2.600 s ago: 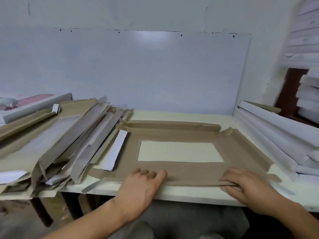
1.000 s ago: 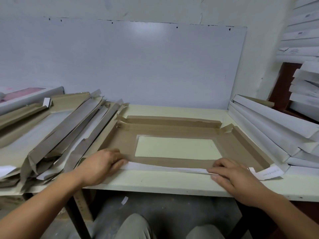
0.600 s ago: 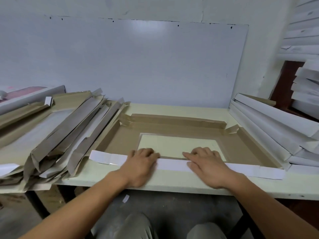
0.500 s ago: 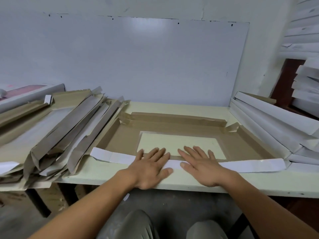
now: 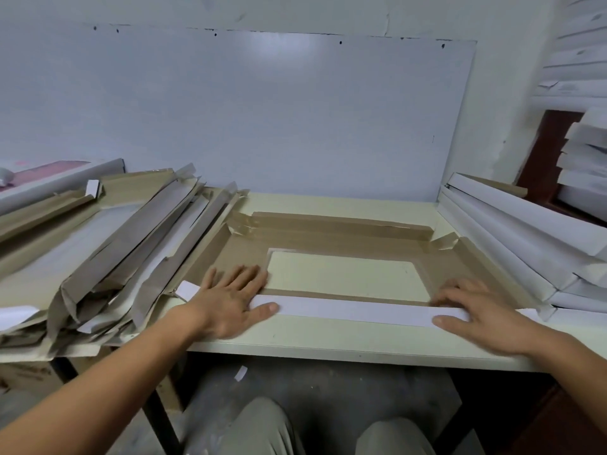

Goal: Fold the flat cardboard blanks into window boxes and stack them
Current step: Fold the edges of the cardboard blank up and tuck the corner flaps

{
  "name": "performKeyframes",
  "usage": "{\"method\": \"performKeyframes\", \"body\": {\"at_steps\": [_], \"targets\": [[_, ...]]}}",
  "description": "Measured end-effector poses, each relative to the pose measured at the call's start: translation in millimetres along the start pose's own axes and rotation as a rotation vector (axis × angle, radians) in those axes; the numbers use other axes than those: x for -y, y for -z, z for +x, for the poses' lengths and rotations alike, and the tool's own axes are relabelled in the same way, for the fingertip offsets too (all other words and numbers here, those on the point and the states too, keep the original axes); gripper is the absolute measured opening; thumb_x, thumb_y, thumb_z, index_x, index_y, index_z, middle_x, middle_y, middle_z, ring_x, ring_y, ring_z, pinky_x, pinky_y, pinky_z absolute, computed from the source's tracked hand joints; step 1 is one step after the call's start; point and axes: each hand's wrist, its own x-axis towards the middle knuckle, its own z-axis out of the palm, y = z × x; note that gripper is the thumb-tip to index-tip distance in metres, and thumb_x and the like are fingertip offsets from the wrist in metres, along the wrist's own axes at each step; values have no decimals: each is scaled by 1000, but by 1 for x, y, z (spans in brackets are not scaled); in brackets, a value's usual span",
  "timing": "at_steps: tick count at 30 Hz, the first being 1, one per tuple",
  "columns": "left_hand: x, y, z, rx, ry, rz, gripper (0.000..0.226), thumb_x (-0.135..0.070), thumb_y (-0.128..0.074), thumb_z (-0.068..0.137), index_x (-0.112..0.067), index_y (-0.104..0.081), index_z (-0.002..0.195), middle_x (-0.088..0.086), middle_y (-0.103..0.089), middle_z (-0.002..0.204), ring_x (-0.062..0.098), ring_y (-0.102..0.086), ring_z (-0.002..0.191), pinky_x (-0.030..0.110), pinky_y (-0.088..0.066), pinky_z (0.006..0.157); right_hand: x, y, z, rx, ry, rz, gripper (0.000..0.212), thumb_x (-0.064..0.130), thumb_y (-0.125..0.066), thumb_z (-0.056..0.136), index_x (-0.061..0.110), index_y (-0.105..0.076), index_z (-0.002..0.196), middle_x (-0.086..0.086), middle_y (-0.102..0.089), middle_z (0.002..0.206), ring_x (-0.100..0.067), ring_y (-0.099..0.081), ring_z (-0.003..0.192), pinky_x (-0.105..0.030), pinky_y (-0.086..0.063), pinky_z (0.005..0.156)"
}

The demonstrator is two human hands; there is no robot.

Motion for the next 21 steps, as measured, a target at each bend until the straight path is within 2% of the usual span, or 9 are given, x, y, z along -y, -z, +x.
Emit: {"method": "performKeyframes", "body": {"at_steps": [1, 3, 8, 11, 12, 14, 16, 19, 21], "targets": [[-3, 0, -2, -34, 15, 22, 92, -87, 0, 78, -36, 16, 153, -11, 17, 162, 12, 22, 148, 54, 16, 117, 0, 6, -2, -8, 6, -21, 17, 54, -63, 86, 38, -62, 93, 13, -57, 101, -7, -52, 99, -29, -44, 88], [-14, 2, -8, -110, 19, 42, 83, -79, -6, 87, -33, 20, 153, -7, 21, 162, 15, 23, 148, 57, 16, 116, 6, 15, -3, 98, -4, -69, 24, 48, -65, 88, 28, -59, 79, 8, -58, 81, -6, -54, 78, -25, -44, 73], [-72, 7, -35, -301, -153, -45, 72, -66, -16, 96, -40, 29, 147, -10, 31, 158, 13, 28, 146, 49, 13, 118, 61, 23, 12, 388, 7, -75, 36, 35, -62, 93, 18, -48, 64, 9, -42, 61, -5, -39, 56, -26, -34, 60], [-109, 8, -59, -342, -328, -132, 79, -69, -27, 93, -47, 28, 145, -6, 21, 162, 14, 22, 148, 44, 2, 122, 107, 13, 29, 436, -17, 33, 43, 23, -63, 91, 17, -38, 56, 8, -33, 49, -7, -30, 48, -30, -26, 55], [-119, 9, -66, -358, -408, -147, 81, -68, -32, 90, -45, 20, 148, -1, 9, 165, 18, 11, 150, 43, -5, 122, 121, 6, 36, 422, -43, 84, 42, 18, -62, 89, 17, -39, 54, 8, -33, 46, -8, -30, 46, -30, -25, 53], [-134, 6, -76, -415, -565, -152, 81, -62, -46, 85, -33, -13, 153, 7, -25, 158, 24, -21, 146, 40, -24, 117, 146, -8, 50, 374, -112, 178, 38, 12, -59, 85, 16, -44, 51, 8, -37, 42, -9, -34, 45, -27, -26, 48], [-142, -1, -79, -479, -648, -92, 73, -60, -57, 79, -22, -45, 140, 5, -48, 140, 23, -43, 129, 34, -36, 109, 170, -22, 64, 323, -174, 316, 37, 15, -61, 88, 17, -47, 53, 3, -43, 45, -13, -38, 46, -25, -28, 47], [-140, -12, -75, -499, -601, 48, 68, -67, -56, 71, -22, -61, 122, -3, -63, 109, 19, -58, 105, 31, -44, 102, 201, -37, 84, 308, -304, 736, 26, 16, -60, 95, 5, -57, 73, -3, -55, 49, -15, -50, 40, -21, -39, 44], [-131, -14, -69, -485, -517, 98, 60, -65, -53, 73, -23, -64, 114, -5, -65, 102, 18, -62, 97, 31, -47, 101, 213, -41, 95, 355, -341, 1011, 23, 17, -61, 96, -5, -63, 97, -11, -73, 75, -21, -72, 63, -29, -57, 57]]}}
